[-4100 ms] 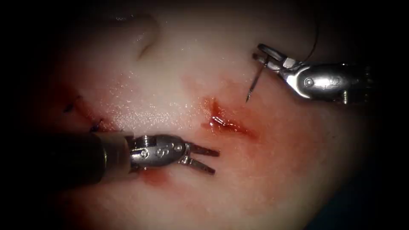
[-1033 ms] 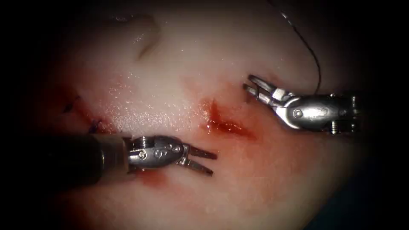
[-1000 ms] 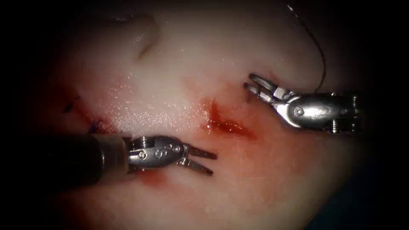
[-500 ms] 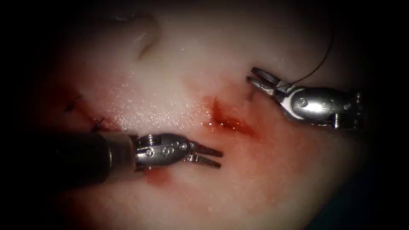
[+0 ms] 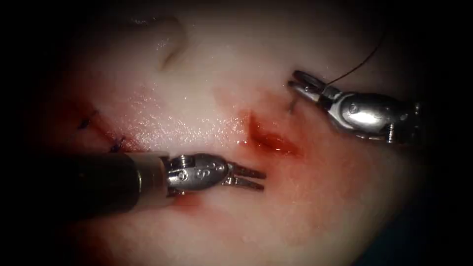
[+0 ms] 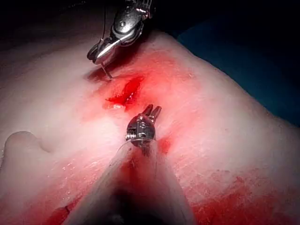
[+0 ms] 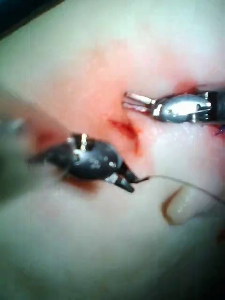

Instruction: Wound Closure

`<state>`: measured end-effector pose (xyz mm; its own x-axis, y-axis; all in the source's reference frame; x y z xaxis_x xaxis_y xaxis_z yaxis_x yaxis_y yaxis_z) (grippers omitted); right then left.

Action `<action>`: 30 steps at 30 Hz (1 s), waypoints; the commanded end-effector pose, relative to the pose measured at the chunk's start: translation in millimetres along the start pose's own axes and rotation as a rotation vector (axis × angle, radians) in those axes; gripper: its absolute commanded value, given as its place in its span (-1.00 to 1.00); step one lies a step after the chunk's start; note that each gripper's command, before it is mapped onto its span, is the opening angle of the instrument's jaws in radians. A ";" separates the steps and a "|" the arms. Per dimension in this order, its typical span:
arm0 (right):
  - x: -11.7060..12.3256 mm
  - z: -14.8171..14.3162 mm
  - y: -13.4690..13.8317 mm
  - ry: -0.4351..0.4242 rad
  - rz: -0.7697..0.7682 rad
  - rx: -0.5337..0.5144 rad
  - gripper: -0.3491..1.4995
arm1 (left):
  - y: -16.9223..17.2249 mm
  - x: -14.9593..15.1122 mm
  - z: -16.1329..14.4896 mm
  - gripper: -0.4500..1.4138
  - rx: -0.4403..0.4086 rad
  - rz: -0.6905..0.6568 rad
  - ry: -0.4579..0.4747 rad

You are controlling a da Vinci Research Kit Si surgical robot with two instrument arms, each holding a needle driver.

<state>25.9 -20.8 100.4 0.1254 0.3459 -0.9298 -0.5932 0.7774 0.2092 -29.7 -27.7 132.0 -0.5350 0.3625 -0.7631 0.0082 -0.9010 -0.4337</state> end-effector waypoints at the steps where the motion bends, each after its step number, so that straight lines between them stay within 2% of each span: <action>1: -0.3 0.7 -0.3 0.002 0.009 -0.001 -1.00 | 0.1 -0.4 0.9 -0.37 -0.004 -0.005 0.001; 9: 0.1 0.5 0.5 -0.002 0.019 0.002 -1.00 | 0.1 -0.5 0.8 -0.37 -0.004 -0.005 0.001; 13: 0.0 0.7 0.6 -0.005 0.078 0.001 -1.00 | 0.1 -0.5 0.8 -0.37 -0.007 -0.005 0.001; 15: -0.2 0.8 0.6 -0.032 0.162 0.006 -1.00 | 0.1 -0.5 0.8 -0.37 -0.007 -0.005 0.001; 17: -0.3 0.9 0.5 -0.039 0.184 0.010 -1.00 | 0.1 -0.5 0.8 -0.37 -0.007 -0.005 0.001; 20: -1.1 1.3 0.0 -0.099 0.331 0.040 -1.00 | 0.1 -0.4 0.8 -0.37 -0.007 -0.005 0.001; 25: -1.7 1.5 0.3 -0.130 0.502 0.044 -1.00 | 0.1 -0.4 0.8 -0.37 -0.007 -0.005 0.001; 30: -1.7 1.4 0.8 -0.149 0.578 0.040 -1.00 | 0.1 -0.4 0.8 -0.37 -0.007 -0.005 0.001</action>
<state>25.6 -20.0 102.2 -0.0964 0.7929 -0.6017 -0.5698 0.4518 0.6865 -29.6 -27.8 132.0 -0.5348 0.3670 -0.7611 0.0103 -0.8979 -0.4401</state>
